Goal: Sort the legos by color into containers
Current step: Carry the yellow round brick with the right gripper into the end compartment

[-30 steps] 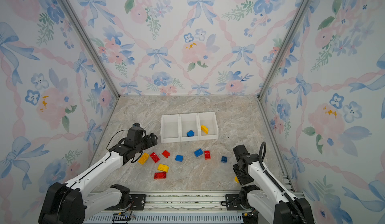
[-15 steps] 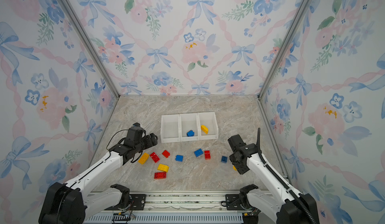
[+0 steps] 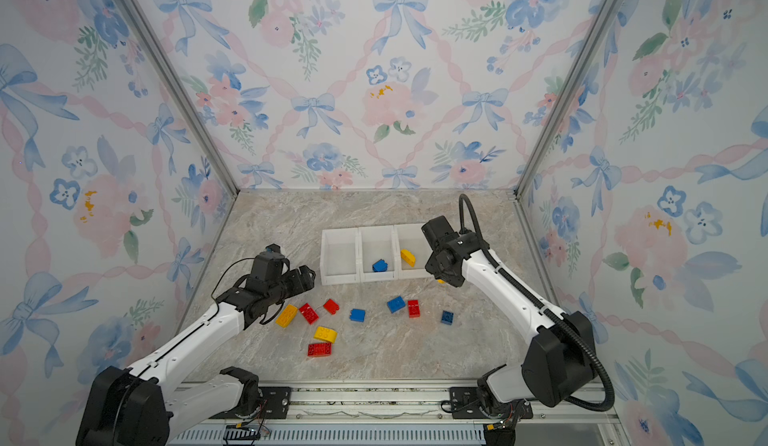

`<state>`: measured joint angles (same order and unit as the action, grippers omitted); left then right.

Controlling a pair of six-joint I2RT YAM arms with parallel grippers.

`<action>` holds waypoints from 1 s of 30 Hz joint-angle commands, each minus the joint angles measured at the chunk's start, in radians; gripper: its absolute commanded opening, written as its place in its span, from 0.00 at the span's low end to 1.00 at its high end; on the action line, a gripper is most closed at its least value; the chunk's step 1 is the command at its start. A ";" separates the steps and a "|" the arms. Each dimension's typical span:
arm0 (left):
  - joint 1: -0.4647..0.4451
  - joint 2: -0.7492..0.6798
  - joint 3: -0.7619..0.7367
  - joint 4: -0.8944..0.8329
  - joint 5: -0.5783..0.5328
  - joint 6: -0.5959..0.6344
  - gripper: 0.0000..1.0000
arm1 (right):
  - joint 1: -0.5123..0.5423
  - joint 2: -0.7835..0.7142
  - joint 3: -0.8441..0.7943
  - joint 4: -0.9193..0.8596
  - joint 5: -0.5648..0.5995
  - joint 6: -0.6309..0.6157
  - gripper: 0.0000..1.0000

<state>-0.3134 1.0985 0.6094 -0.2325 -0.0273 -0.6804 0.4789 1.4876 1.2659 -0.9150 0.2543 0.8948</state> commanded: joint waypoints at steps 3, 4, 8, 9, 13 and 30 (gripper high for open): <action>0.009 0.001 0.010 0.013 -0.013 0.030 0.89 | 0.010 0.188 0.171 0.064 -0.078 -0.242 0.31; 0.009 0.000 0.012 0.013 -0.011 0.026 0.89 | 0.010 0.223 0.204 0.064 -0.086 -0.262 0.31; 0.010 -0.005 0.015 0.015 -0.001 0.017 0.89 | 0.008 0.346 0.321 0.057 -0.090 -0.378 0.32; 0.010 -0.003 0.015 0.013 0.001 0.020 0.89 | 0.006 0.374 0.341 0.060 -0.092 -0.397 0.32; 0.011 -0.014 0.007 0.013 0.003 0.028 0.89 | -0.008 0.469 0.398 0.071 -0.115 -0.449 0.32; 0.011 -0.105 -0.056 0.012 0.004 -0.012 0.89 | -0.053 0.641 0.515 0.050 -0.077 -0.565 0.34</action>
<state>-0.3077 1.0122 0.5682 -0.2230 -0.0280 -0.6823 0.4400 2.1159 1.7428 -0.8452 0.1528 0.3611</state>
